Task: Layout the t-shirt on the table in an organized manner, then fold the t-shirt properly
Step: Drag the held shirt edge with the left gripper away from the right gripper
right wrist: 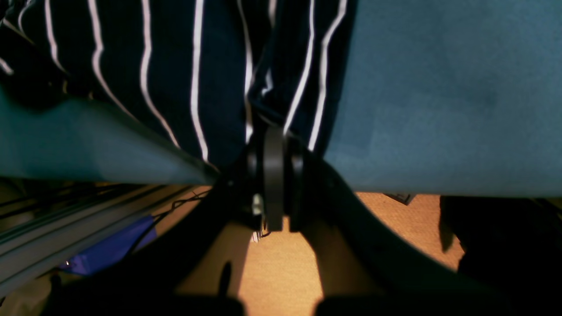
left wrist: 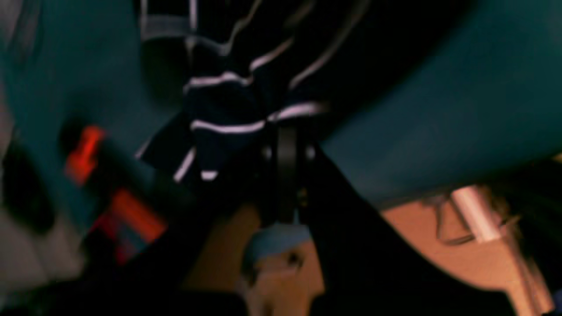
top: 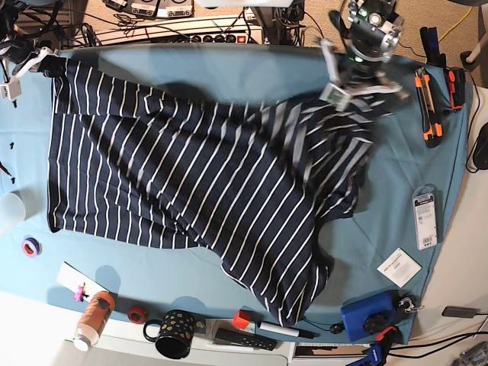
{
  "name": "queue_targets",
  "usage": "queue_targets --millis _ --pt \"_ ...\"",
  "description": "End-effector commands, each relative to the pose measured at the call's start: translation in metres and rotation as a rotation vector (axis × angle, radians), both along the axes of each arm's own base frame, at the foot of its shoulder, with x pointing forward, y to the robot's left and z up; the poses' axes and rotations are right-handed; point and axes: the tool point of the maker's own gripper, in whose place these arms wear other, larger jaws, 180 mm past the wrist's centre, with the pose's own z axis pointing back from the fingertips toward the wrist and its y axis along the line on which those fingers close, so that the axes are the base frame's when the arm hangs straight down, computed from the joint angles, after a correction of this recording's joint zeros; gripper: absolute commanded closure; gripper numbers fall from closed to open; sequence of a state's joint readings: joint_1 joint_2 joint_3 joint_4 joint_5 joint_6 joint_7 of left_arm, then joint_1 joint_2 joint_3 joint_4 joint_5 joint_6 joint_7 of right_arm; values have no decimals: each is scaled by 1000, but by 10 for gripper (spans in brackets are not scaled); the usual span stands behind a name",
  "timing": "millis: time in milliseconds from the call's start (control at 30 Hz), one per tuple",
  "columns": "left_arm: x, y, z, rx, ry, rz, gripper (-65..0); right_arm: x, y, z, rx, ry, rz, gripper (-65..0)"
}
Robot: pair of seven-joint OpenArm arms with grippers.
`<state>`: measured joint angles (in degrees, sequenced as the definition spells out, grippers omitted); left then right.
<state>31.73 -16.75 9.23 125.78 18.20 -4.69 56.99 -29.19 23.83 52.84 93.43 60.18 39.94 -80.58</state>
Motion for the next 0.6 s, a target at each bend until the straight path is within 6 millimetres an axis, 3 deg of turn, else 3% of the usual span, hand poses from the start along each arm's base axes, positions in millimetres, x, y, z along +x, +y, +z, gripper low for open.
queue_targets --millis 0,67,267,367,500,567 --pt "-3 12 7 58 9 29 0 5 -12 10 -54 -5 11 0" --pt "-15 19 5 89 59 54 0 10 -22 9 -114 0 -3 0" --pt "-62 -1 -12 -3 196 -15 0 42 -35 22 -182 -80 -28 0" --pt "-59 2 -7 -8 126 27 0 50 -34 26 -182 -102 -30 0" --pt "-47 17 2 56 48 86 -226 50 -34 26 -181 -99 -29 0" --pt "-51 22 5 77 68 108 -255 50 -34 26 -181 -99 -29 0"
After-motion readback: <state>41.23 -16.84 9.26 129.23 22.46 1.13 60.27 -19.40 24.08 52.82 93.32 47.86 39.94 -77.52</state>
